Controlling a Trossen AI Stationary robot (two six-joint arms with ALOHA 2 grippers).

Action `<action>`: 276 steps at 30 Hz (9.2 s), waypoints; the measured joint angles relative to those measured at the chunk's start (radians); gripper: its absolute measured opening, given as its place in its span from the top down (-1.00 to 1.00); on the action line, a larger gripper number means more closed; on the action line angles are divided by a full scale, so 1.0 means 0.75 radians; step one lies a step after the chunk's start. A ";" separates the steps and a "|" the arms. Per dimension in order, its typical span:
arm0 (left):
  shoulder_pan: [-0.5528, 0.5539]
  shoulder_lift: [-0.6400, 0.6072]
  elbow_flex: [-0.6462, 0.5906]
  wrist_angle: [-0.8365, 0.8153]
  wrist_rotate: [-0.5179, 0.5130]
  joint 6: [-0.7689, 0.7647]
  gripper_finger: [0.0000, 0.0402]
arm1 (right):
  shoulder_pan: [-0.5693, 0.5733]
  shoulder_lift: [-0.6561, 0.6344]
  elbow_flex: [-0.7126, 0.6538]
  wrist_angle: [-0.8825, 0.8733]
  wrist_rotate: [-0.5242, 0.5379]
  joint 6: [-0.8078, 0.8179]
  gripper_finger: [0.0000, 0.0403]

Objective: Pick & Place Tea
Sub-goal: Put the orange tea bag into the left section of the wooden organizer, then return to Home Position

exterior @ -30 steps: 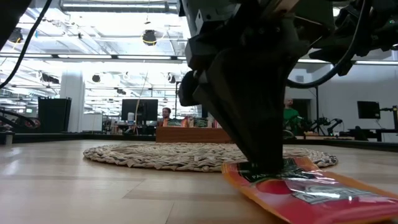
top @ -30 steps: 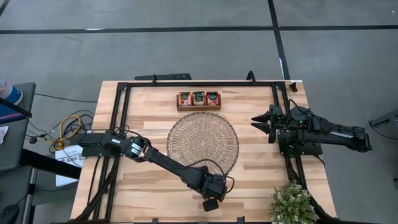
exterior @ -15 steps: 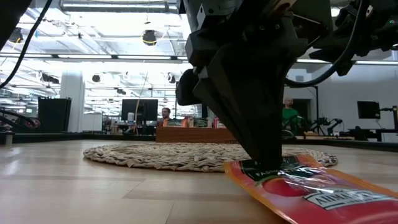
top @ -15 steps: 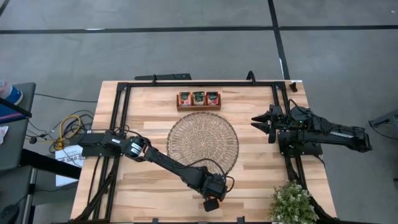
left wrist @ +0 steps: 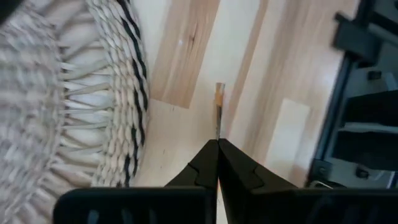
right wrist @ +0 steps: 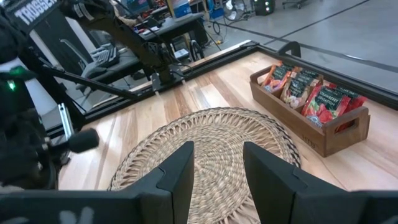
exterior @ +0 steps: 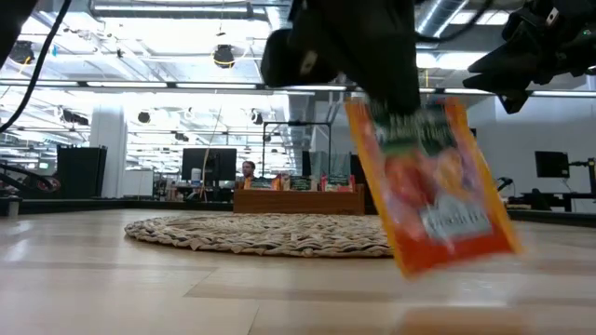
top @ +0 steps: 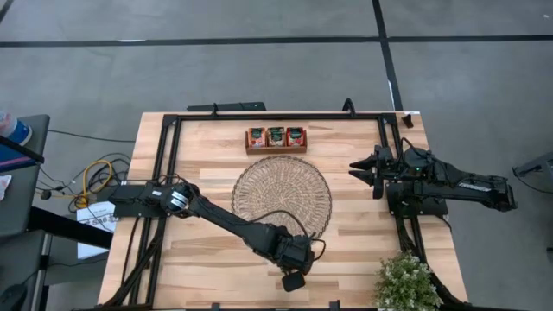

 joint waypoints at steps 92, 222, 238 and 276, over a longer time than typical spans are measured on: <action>1.330 -0.405 -0.394 -0.228 -0.081 1.721 1.00 | -0.003 0.000 0.000 -0.005 0.008 0.035 0.36; 0.678 -2.630 -2.309 1.140 0.194 0.421 0.23 | -0.003 -0.178 0.000 0.038 -0.068 0.048 0.36; 0.564 -2.929 -2.586 1.219 -0.029 0.470 0.23 | 0.057 -0.281 -0.172 0.180 -0.067 -0.008 0.36; 0.565 -3.055 -2.758 1.271 -0.113 0.528 0.23 | -0.010 -0.261 -0.398 0.479 -0.307 0.232 0.36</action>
